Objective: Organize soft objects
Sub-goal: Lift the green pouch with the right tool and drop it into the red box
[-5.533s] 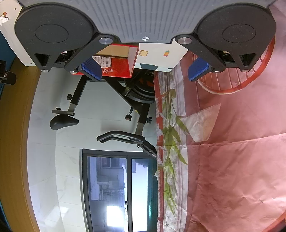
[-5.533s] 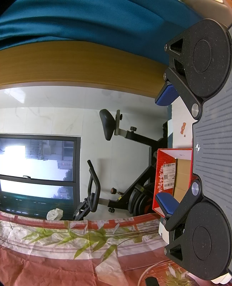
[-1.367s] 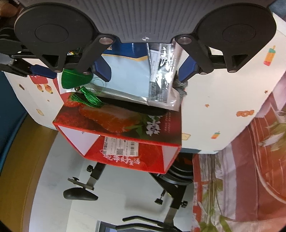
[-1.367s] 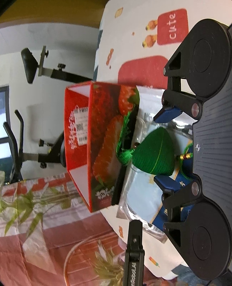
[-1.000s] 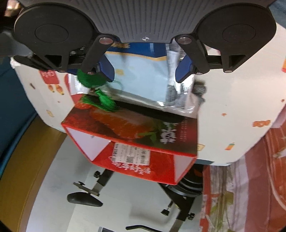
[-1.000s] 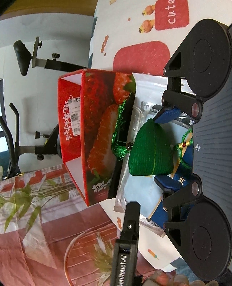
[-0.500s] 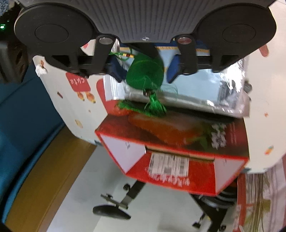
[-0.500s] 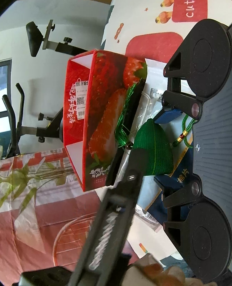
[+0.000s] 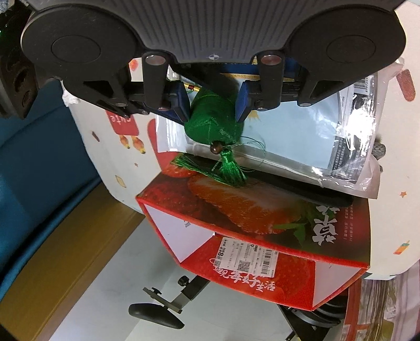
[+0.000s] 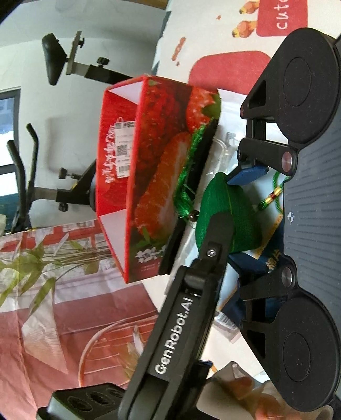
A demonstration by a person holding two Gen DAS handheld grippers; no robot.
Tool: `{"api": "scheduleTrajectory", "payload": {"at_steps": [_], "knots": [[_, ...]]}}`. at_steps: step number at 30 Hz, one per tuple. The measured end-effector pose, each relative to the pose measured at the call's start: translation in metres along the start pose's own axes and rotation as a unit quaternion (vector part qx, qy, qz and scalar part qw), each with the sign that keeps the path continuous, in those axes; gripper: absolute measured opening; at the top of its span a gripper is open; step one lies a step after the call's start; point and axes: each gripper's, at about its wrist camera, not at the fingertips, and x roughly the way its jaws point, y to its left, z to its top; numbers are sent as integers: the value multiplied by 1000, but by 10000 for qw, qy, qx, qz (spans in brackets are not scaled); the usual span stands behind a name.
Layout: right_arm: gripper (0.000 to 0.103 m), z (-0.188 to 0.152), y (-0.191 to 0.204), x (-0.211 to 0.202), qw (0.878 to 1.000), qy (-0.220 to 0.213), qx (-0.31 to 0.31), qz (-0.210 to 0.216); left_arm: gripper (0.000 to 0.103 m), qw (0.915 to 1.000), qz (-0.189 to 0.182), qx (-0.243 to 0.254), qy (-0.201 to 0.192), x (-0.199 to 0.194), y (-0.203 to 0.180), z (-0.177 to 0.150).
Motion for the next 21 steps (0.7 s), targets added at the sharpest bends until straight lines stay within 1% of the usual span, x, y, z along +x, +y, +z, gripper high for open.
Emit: {"api": "scheduleTrajectory", "payload": {"at_steps": [2, 5, 10, 13, 15, 17, 21], "knots": [[52, 4, 2, -3, 10000, -57, -39, -9, 39, 10000, -73, -9, -19, -4, -1, 0], [52, 10, 8, -6, 9997, -136, -185, -64, 39, 9999, -80, -28, -91, -8, -1, 1], [52, 29, 16, -17, 9985, -359, -408, -118, 39, 9993, -137, 4, -351, -24, -4, 9], [52, 49, 17, -25, 9973, -501, -525, -65, 39, 9985, -190, 28, -513, -35, -8, 17], [52, 63, 17, -30, 9964, -599, -603, -14, 39, 9973, -318, -129, -653, -44, -7, 27], [52, 82, 18, -35, 9951, -664, -735, 74, 39, 9958, -391, -170, -810, -52, -8, 38], [51, 122, 21, -37, 9908, -631, -1181, 193, 40, 9924, -289, 11, -1196, -72, -19, 65]]}}
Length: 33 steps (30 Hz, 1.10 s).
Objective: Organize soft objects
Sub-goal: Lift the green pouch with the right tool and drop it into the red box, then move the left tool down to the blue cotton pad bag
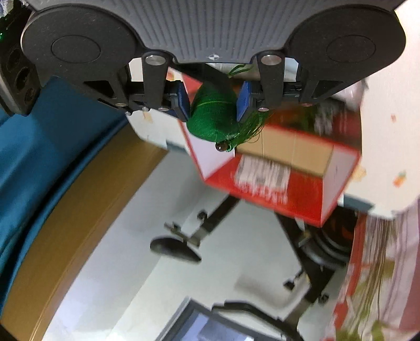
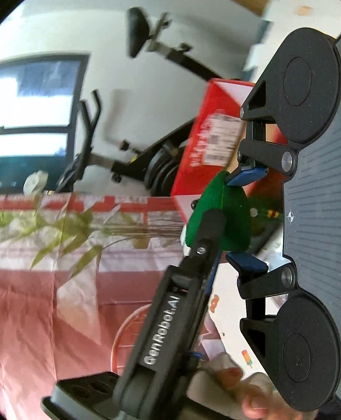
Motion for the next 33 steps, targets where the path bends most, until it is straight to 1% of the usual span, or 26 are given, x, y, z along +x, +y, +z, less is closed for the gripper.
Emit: {"api": "scheduleTrajectory", "payload": {"at_steps": [3, 6, 10, 12, 13, 16, 19, 21, 24, 28, 30, 32, 33], "knots": [[51, 28, -9, -2, 9998, -158, -90, 14, 40, 9998, -83, 12, -206, -6, -5, 26], [51, 55, -17, 0, 9992, -352, -181, -61, 41, 9992, -144, 128, -348, -5, -12, 49], [51, 80, -22, 8, 9969, -482, -578, -221, 41, 9986, -225, 84, -470, 3, -15, 69], [51, 88, -26, 11, 9961, -528, -657, -261, 41, 9983, -270, 14, -521, 8, -14, 80], [51, 91, -29, 13, 9957, -546, -688, -279, 41, 9980, -291, 14, -553, 4, -13, 80], [51, 96, -37, 21, 9947, -605, -768, -321, 41, 9974, -293, 183, -627, 9, -14, 87], [51, 92, -41, 31, 9951, -538, -770, -295, 43, 9971, -234, 324, -640, 15, -16, 94], [51, 86, -44, 40, 9958, -457, -756, -250, 44, 9975, -160, 390, -570, 22, -14, 94], [51, 72, -47, 56, 9967, -221, -749, -211, 44, 9985, -74, 388, -369, 37, -4, 90], [50, 52, -48, 83, 9971, 178, -734, -68, 44, 9995, 25, 312, 92, 66, 16, 82], [50, 43, -44, 94, 9965, 318, -759, -141, 43, 9989, -57, 271, 367, 82, 23, 74], [50, 35, -45, 107, 9958, 483, -750, -184, 43, 9982, 7, 262, 540, 94, 29, 66], [48, 31, -47, 113, 9957, 576, -704, -189, 43, 9980, 43, 217, 595, 99, 33, 63]]}}
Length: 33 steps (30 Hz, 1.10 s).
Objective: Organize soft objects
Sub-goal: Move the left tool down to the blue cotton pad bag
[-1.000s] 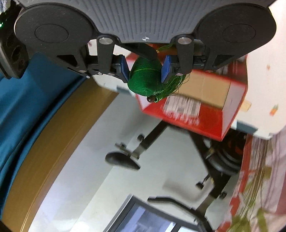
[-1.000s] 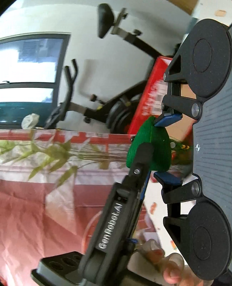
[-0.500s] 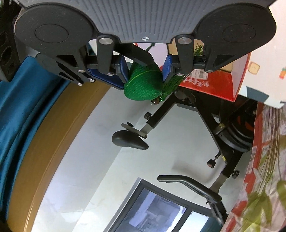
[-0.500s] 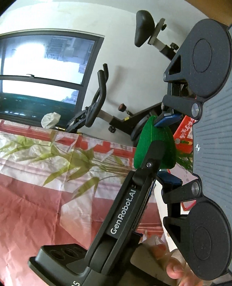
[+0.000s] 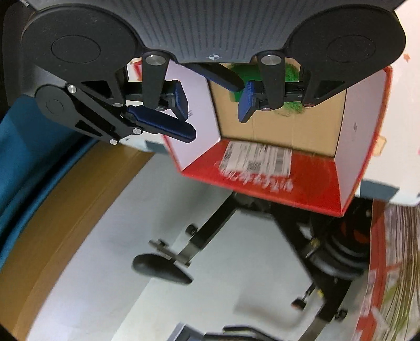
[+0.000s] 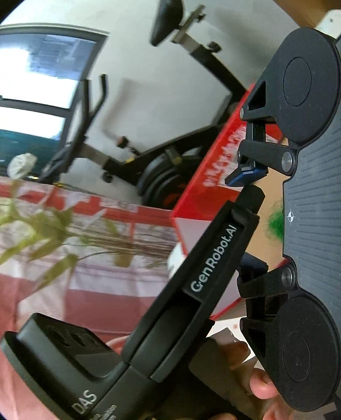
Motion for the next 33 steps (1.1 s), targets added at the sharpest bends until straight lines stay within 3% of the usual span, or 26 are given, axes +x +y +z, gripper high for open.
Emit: {"api": "scheduleTrajectory", "payload": {"at_steps": [4, 9, 17, 22, 27, 33], "knots": [[48, -13, -10, 18, 9990, 307, 275, -172, 44, 9993, 216, -276, 146, 18, 21, -4], [50, -35, -29, 19, 9949, 507, 786, -382, 44, 9973, 674, -286, -15, 10, 45, -4], [50, -57, -41, 1, 9849, 414, 1588, -547, 44, 9921, 1238, 2, -219, -14, 53, -11], [51, -65, -34, -21, 9809, 181, 1828, -642, 44, 9881, 1429, 429, -367, -36, 46, -27], [51, -76, -19, -43, 9771, 35, 2042, -593, 44, 9850, 1603, 517, -379, -57, 42, -50], [51, -98, 11, -61, 9736, 129, 2230, -472, 44, 9841, 1604, 724, -245, -73, 30, -88]]}}
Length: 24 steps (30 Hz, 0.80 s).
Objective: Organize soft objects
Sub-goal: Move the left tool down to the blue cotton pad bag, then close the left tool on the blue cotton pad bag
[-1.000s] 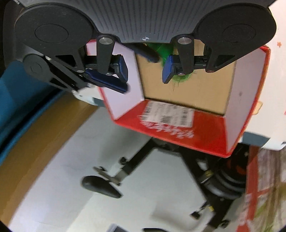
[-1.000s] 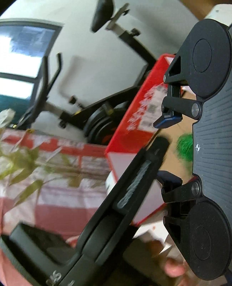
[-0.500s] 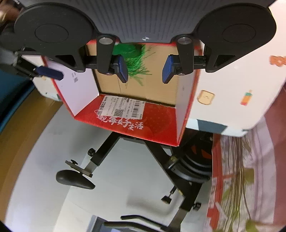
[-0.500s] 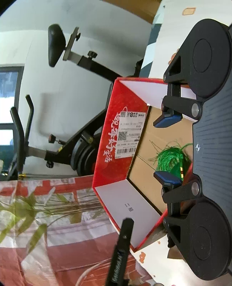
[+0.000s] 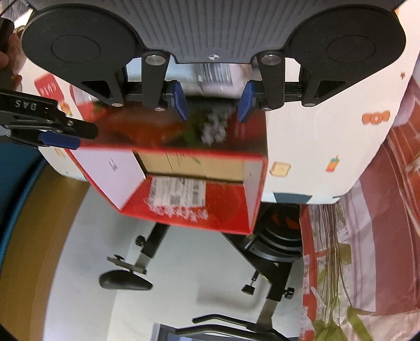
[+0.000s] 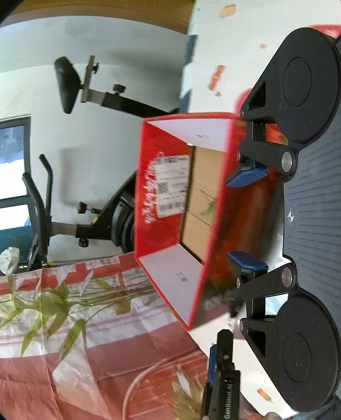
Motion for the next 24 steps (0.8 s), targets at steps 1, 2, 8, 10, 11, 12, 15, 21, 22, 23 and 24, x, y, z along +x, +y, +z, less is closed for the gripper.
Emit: {"api": "scheduleTrajectory", "payload": {"at_steps": [1, 2, 8, 10, 11, 12, 15, 21, 22, 23, 24], "knots": [[51, -6, 2, -2, 10000, 47, 76, 14, 44, 10000, -18, 27, 16, -4, -2, -6], [51, -12, 4, -4, 9998, 89, 153, 37, 44, 10000, -41, 38, 36, -7, -4, -13], [52, -48, 15, -21, 9982, 282, 506, 129, 44, 9997, -198, 13, 148, -24, -13, -44], [51, -59, 18, -26, 9974, 400, 569, 163, 44, 9994, -275, 18, 230, -27, -16, -54], [51, -63, 18, -27, 9971, 448, 581, 176, 44, 9991, -321, 10, 280, -28, -17, -59], [52, -67, 20, -28, 9968, 510, 594, 188, 44, 9989, -358, -2, 314, -29, -18, -63], [52, -77, 24, -32, 9958, 628, 637, 198, 44, 9984, -386, -62, 403, -30, -19, -75], [61, -91, 25, -40, 9921, 823, 912, 238, 43, 9952, -685, -154, 683, -31, -26, -97], [64, -93, 24, -43, 9915, 828, 976, 211, 43, 9950, -710, -127, 684, -31, -28, -100], [67, -94, 22, -44, 9910, 835, 1026, 200, 43, 9951, -707, -101, 682, -32, -29, -102], [68, -95, 21, -45, 9901, 852, 1099, 194, 42, 9951, -706, -83, 683, -32, -29, -103]]}}
